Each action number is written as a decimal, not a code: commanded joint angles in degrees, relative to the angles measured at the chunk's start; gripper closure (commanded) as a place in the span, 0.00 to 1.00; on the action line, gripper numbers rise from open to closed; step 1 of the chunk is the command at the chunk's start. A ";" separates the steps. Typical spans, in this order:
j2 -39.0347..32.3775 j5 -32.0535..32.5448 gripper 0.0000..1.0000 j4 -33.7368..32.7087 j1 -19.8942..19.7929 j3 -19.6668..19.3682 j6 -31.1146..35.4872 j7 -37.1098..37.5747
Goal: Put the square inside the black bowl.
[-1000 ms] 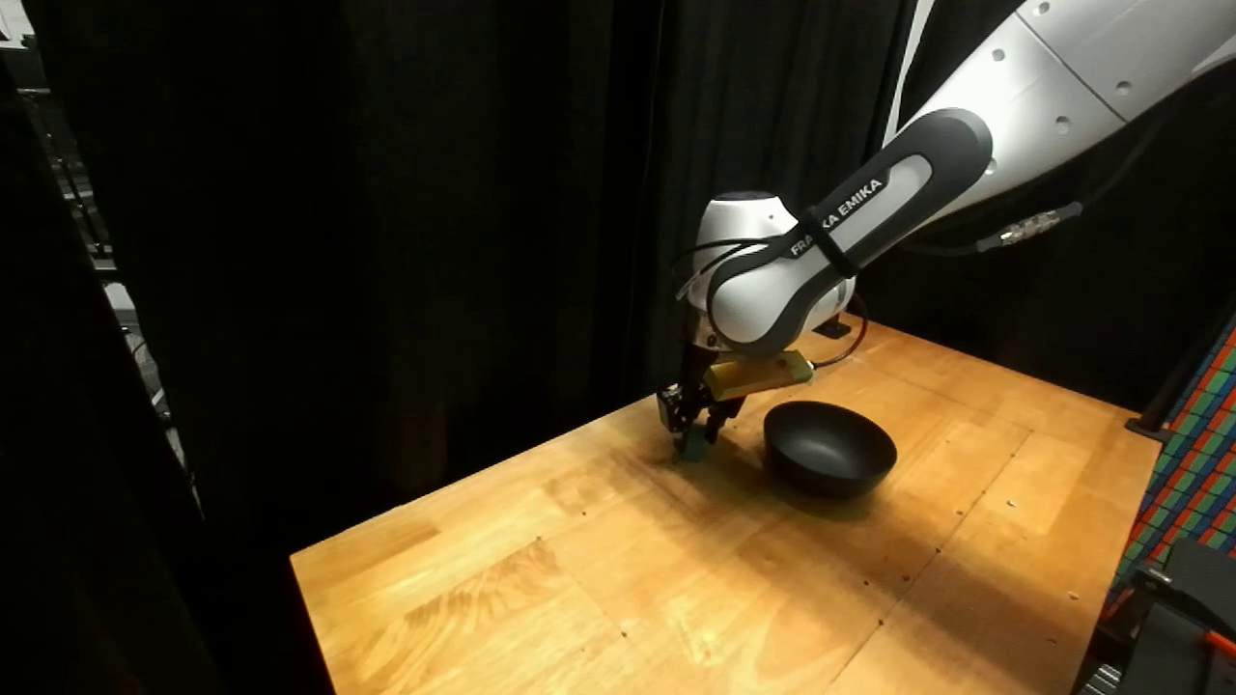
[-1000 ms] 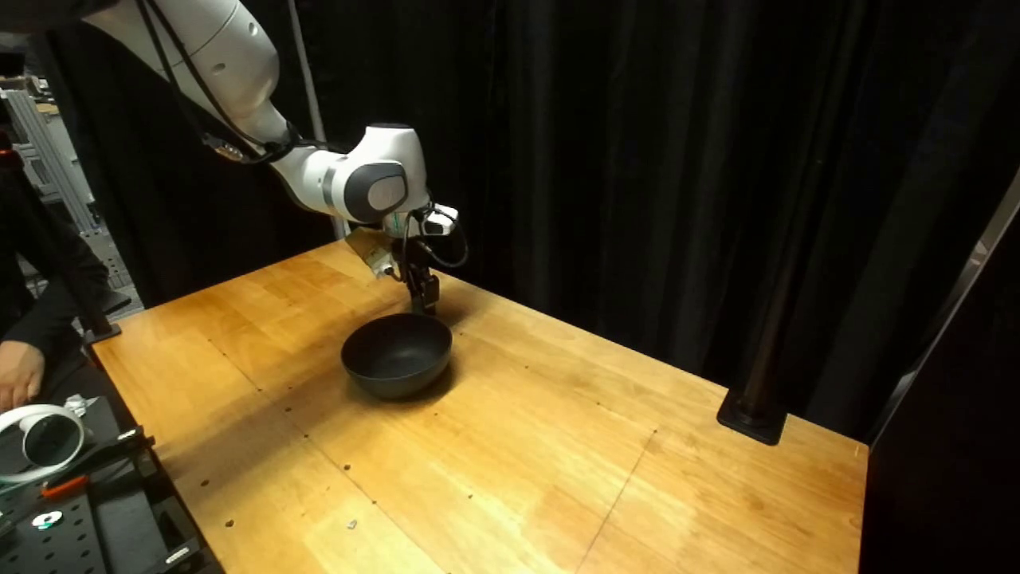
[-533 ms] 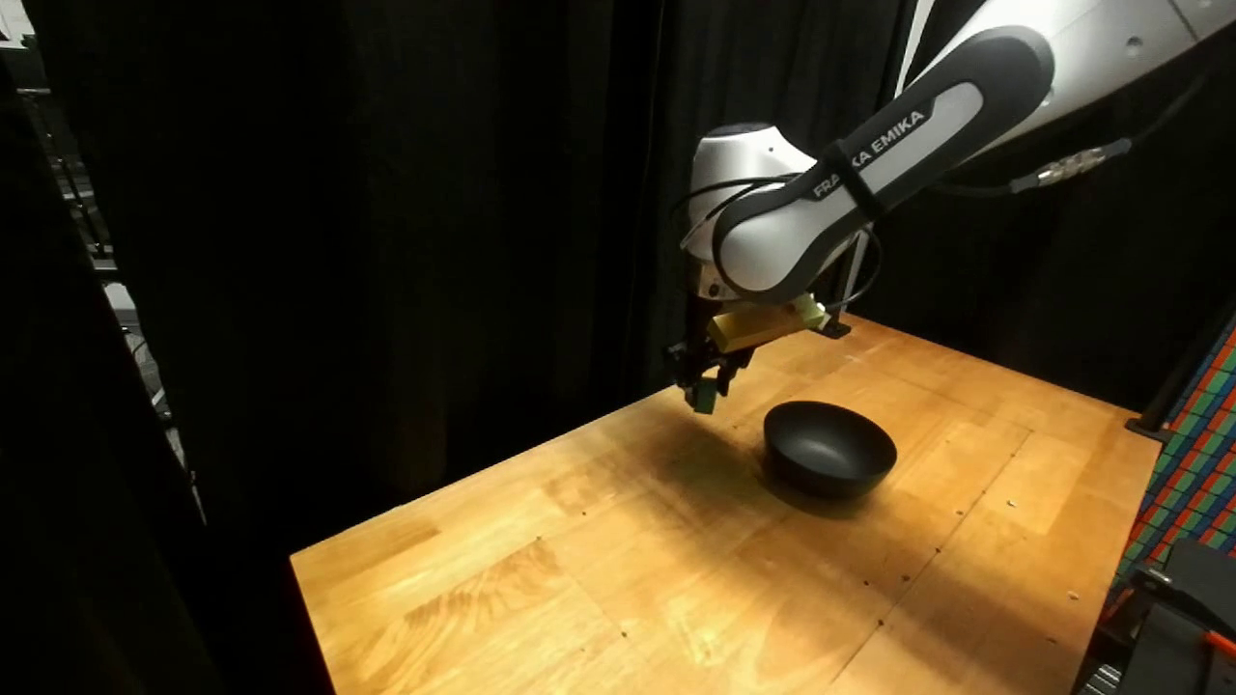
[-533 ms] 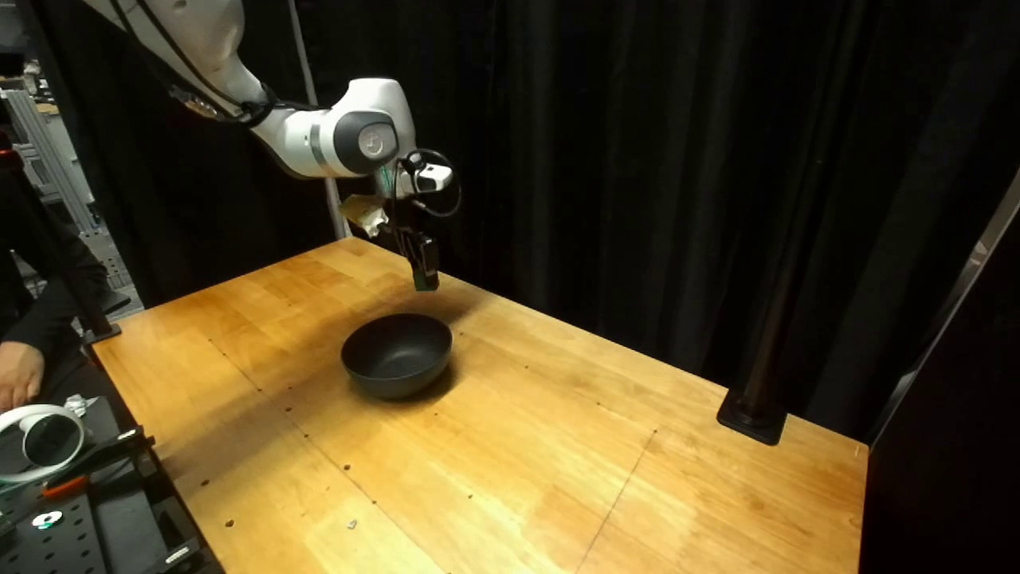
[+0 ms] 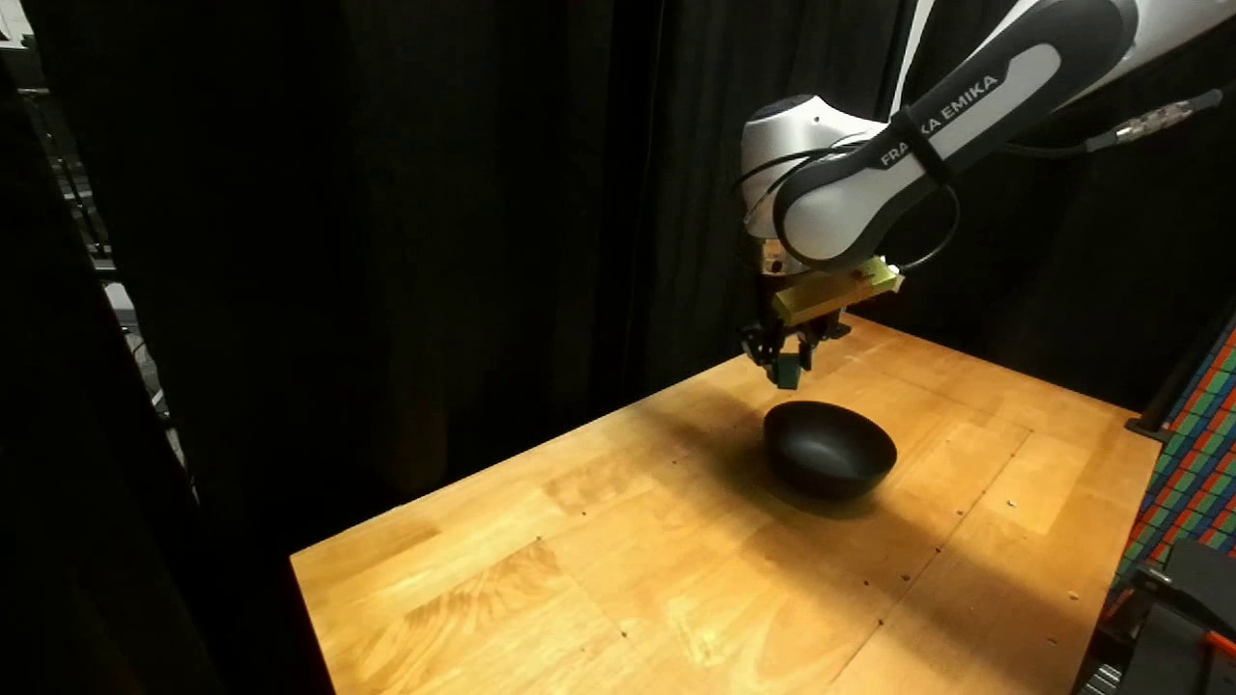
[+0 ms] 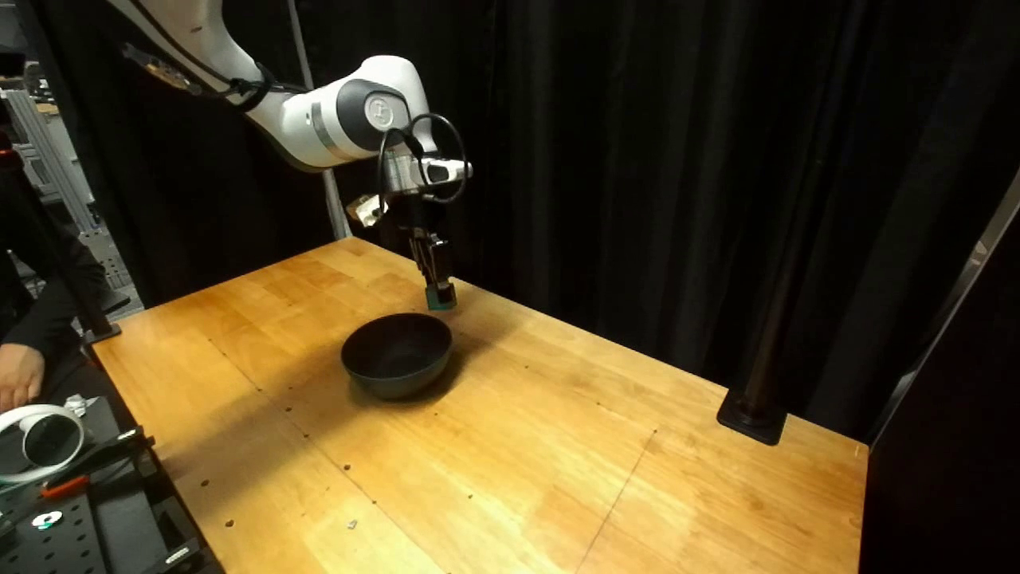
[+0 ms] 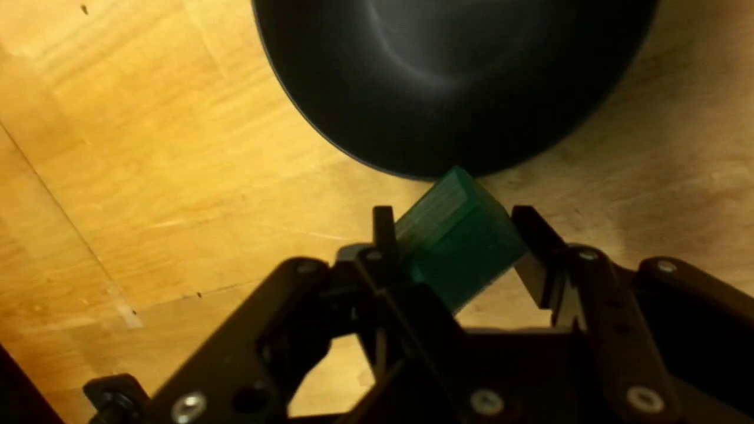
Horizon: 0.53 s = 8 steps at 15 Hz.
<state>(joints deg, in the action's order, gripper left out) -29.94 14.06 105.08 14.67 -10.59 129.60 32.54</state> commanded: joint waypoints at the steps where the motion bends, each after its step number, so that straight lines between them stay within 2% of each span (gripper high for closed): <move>1: 2.35 -1.62 0.24 4.37 -3.38 1.31 -0.98 0.77; 3: 3.57 -2.80 0.16 5.94 -4.69 1.73 -1.00 0.09; 5: 6.84 -4.75 0.02 8.16 -6.13 2.73 0.67 -1.60; 8: 13.57 -7.80 0.00 11.10 -7.67 4.75 1.86 -5.21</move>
<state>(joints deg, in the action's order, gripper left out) -25.60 9.48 110.68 9.05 -8.47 129.88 31.43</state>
